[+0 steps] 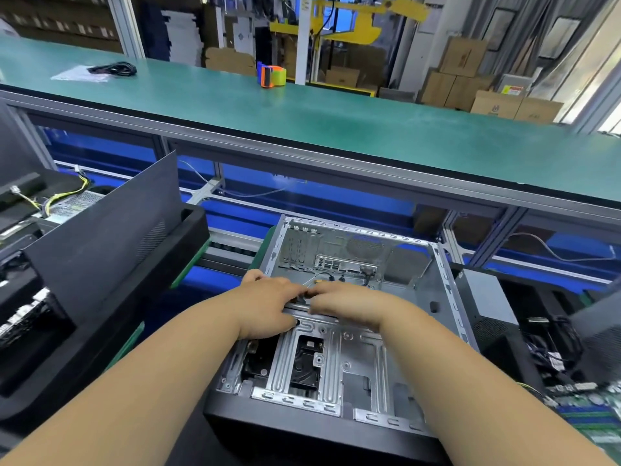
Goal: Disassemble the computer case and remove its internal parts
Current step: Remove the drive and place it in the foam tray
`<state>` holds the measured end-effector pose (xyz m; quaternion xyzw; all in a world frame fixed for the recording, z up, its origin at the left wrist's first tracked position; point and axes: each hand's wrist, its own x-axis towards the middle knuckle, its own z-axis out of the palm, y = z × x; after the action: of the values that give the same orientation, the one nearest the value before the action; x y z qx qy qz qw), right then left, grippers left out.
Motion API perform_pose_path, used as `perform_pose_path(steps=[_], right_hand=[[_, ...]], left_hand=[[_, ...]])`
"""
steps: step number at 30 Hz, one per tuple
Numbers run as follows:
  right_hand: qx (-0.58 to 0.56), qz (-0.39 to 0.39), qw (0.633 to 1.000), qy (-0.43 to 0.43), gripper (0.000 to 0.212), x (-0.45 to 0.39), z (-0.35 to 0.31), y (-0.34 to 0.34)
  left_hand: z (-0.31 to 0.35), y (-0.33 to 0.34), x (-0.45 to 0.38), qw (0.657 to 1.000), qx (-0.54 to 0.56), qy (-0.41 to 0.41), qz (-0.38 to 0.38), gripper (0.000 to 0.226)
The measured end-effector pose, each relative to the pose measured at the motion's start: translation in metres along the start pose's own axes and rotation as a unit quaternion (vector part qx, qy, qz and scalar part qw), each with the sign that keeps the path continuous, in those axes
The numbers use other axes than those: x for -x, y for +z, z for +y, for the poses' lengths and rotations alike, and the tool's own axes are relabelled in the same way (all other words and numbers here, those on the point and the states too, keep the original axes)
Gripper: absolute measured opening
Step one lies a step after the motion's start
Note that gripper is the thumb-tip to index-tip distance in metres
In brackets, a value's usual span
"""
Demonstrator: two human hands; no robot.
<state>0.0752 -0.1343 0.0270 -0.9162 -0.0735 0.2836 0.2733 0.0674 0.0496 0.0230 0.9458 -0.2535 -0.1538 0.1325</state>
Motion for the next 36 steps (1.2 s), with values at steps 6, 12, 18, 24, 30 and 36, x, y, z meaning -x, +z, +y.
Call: perform_pose_path(steps=[6, 12, 18, 24, 30, 36], right_hand=[[0.082, 0.005, 0.993, 0.083, 0.024, -0.025, -0.002, -0.006], [-0.056, -0.041, 0.988, 0.141, 0.040, -0.041, 0.007, -0.006], [-0.290, 0.002, 0.939, 0.185, 0.021, -0.047, 0.018, -0.016], [-0.388, 0.102, 0.901, 0.169, 0.009, -0.045, 0.034, -0.038], [-0.466, 0.205, 0.853, 0.114, 0.018, -0.032, 0.050, -0.057], [-0.565, 0.281, 0.773, 0.065, 0.018, -0.002, 0.072, -0.079]], left_hand=[[-0.006, -0.004, -0.011, 0.998, 0.003, 0.001, 0.068, 0.049], [-0.013, -0.009, -0.024, 0.992, 0.023, 0.006, 0.127, 0.047], [-0.022, -0.006, -0.035, 0.974, 0.140, -0.014, 0.176, 0.042], [-0.025, -0.008, -0.046, 0.956, 0.221, -0.048, 0.187, 0.047], [-0.012, -0.013, -0.058, 0.945, 0.254, -0.059, 0.196, 0.055], [0.020, -0.024, -0.071, 0.905, 0.351, -0.150, 0.190, 0.039]])
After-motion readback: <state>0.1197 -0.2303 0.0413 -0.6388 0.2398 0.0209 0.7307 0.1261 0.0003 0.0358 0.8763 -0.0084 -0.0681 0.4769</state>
